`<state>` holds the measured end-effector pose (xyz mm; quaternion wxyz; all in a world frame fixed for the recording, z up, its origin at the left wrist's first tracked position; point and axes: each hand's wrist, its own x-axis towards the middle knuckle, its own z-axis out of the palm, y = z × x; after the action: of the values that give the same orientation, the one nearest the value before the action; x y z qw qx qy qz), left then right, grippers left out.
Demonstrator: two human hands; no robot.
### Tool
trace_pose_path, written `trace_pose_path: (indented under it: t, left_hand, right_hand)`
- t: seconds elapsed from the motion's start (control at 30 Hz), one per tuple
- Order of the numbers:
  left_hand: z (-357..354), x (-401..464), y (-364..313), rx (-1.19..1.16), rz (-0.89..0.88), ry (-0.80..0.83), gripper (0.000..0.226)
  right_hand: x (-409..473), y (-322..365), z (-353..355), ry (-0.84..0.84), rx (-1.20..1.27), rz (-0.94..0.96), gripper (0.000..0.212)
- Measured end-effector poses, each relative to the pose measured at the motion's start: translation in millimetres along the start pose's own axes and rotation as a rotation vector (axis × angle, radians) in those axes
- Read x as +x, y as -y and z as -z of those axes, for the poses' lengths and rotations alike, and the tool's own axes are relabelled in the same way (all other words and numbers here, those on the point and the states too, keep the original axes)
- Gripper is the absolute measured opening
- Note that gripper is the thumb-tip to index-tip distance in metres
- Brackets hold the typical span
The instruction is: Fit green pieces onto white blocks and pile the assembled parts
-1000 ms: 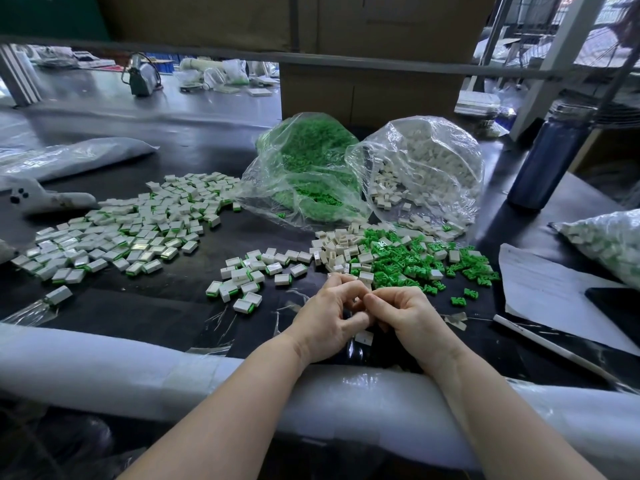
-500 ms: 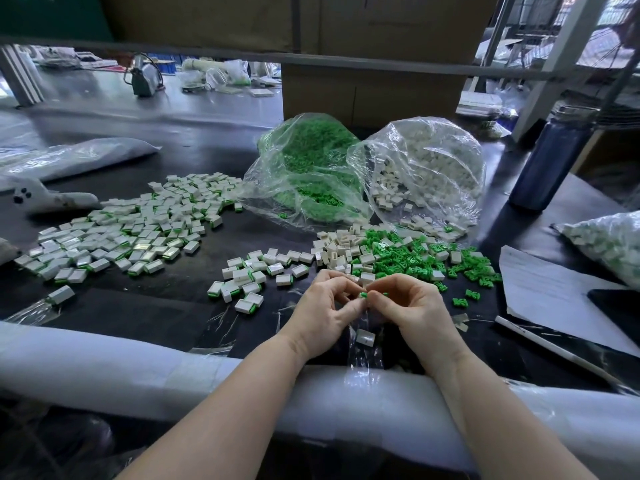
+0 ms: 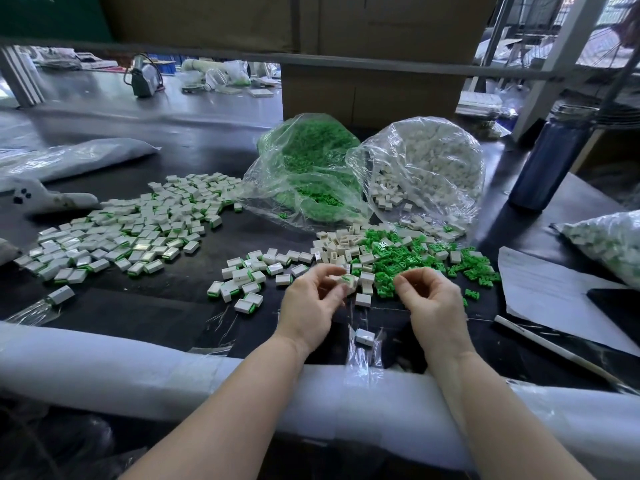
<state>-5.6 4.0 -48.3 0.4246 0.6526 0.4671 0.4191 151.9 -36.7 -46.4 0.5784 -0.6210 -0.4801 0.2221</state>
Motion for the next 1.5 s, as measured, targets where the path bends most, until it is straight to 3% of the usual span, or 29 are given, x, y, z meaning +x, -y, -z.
trace_pose_path:
  t: [0.17,0.27,0.6,0.8,0.9,1.0,1.17,1.27,1.37,1.5]
  left_hand:
    - [6.1,4.3,3.5,0.117,0.038,-0.338,0.021]
    - [8.4,7.1,5.4,0.211,0.072,-0.383,0.028]
    - [2.1,6.0,2.0,0.527,0.182,-0.219,0.049]
    - [-0.8,2.0,3.1,0.648,0.020,-0.243,0.046]
    - [-4.0,-0.9,1.6,0.643,-0.184,-0.176,0.027]
    - [-7.9,-2.1,2.5,0.652,-0.309,-0.016,0.027]
    - [-12.3,-0.4,7.5,0.799,-0.315,0.167,0.039]
    - [-12.9,-0.5,7.2,0.797,-0.339,0.178,0.036]
    - [-12.5,-0.8,6.7,0.764,-0.354,0.138,0.031]
    - [-11.4,0.2,6.7,0.710,-0.330,0.140,0.023]
  right_hand:
    - [5.7,-7.0,5.1,-0.222,-0.084,-0.102,0.013]
    - [6.7,-8.3,6.4,-0.245,-0.128,-0.134,0.012]
    - [7.7,-9.2,8.3,-0.225,-0.220,-0.231,0.010]
    - [7.9,-7.6,6.2,-0.161,-0.336,-0.251,0.009]
    - [6.1,-5.7,4.6,-0.124,-0.448,-0.178,0.010]
    - [2.0,-3.3,0.6,-0.056,-0.570,-0.036,0.021]
    - [0.5,-4.4,-9.5,0.138,-0.750,0.085,0.044]
    - [1.6,-8.4,-14.2,0.203,-0.842,0.108,0.050]
    - [2.8,-9.2,-15.5,0.158,-0.889,0.158,0.048]
    - [2.2,-5.3,-13.3,0.045,-0.872,0.213,0.028]
